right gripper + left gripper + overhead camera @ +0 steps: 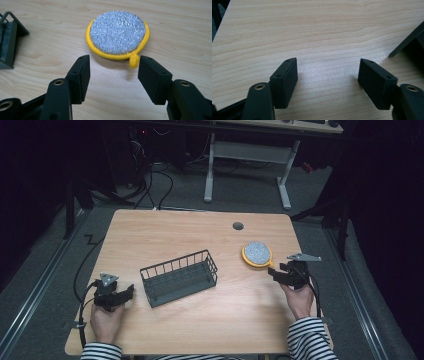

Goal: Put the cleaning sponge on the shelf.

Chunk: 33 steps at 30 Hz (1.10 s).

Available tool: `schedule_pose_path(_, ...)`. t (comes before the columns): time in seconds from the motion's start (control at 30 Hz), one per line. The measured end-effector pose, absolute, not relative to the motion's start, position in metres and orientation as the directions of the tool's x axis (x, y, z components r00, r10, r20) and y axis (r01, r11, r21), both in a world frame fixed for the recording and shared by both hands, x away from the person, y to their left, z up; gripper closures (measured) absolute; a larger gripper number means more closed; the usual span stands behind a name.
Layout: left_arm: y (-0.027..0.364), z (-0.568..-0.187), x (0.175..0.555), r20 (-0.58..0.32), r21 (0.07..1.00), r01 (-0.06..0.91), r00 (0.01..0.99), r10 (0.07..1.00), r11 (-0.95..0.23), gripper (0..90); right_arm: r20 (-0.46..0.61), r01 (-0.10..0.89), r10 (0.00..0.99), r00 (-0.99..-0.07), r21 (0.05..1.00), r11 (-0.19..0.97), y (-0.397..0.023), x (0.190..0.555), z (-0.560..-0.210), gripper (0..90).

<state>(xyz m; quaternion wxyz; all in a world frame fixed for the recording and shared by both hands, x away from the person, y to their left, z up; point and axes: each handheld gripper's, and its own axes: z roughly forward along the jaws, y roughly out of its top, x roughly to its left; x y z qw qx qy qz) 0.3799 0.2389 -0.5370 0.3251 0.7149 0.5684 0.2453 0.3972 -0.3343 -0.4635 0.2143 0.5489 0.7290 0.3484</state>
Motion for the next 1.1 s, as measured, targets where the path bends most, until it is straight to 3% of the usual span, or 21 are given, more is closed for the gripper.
schedule_pose_path(1.1, 0.240, -0.537, 0.380, -0.034, 0.747, 0.652, 0.234, 0.972, -0.130, 31.9, 0.136, 0.737, 0.956, -0.259, 0.667, 0.105, -0.329, 0.486, -0.436, 42.4)
